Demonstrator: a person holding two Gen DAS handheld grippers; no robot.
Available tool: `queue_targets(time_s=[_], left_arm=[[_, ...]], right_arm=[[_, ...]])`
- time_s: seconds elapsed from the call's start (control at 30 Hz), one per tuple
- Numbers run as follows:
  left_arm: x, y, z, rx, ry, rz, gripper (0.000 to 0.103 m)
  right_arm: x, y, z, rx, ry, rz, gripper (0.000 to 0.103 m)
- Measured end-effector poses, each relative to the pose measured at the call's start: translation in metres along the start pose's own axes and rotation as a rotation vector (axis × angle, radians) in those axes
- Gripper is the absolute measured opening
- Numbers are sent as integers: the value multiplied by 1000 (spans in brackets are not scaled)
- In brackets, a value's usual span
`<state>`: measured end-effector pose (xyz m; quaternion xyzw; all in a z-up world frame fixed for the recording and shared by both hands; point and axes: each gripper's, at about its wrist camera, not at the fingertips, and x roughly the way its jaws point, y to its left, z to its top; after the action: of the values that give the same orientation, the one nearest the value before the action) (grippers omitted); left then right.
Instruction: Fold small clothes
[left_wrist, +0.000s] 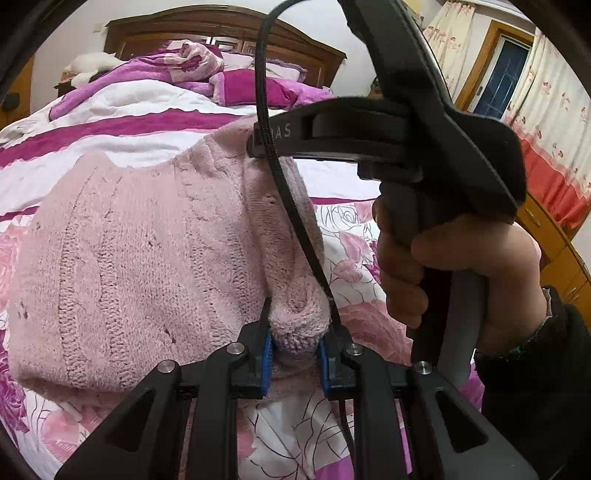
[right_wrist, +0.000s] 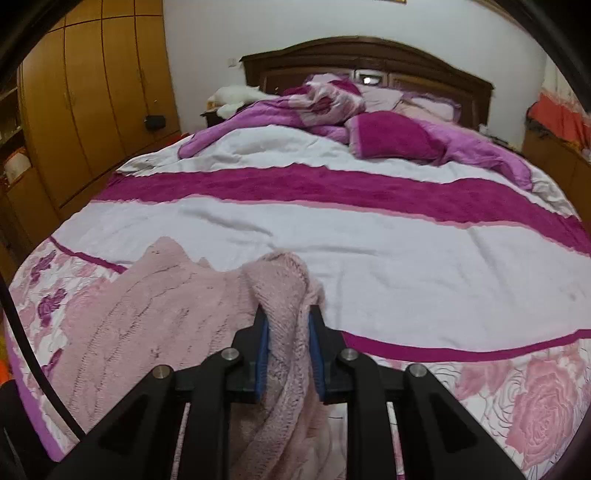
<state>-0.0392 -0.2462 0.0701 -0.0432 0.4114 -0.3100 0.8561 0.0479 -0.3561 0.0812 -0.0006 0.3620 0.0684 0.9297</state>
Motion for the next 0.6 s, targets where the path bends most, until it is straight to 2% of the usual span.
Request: queue_targets(time_s=[0.07, 0.1, 0.17, 0.2, 0.27, 0.33, 0.47, 0.53, 0.6], left_arm=[[2, 3, 0, -13, 10, -14, 0], [2, 5, 1, -27, 14, -30, 0], [-1, 10, 4, -57, 3, -54, 3], [-3, 12, 4, -63, -3, -63, 5], [-7, 17, 4, -80, -14, -93, 12], [-9, 19, 3, -91, -11, -103, 15], [-19, 16, 3, -57, -9, -71, 20], [-27, 13, 2, -33, -32, -54, 26], [-40, 12, 2, -16, -70, -44, 27]], right_arm=[[8, -8, -1, 24, 25, -46, 20], [12, -14, 0, 39, 35, -97, 21], [15, -26, 2, 68, 45, -181, 28], [14, -31, 1, 80, 48, -192, 31], [12, -42, 2, 115, 63, -191, 35], [8, -46, 4, 142, 83, -185, 36], [-2, -44, 4, 152, 93, -180, 43], [-11, -38, 4, 138, 97, -191, 44], [-24, -30, 1, 131, 100, -200, 48]])
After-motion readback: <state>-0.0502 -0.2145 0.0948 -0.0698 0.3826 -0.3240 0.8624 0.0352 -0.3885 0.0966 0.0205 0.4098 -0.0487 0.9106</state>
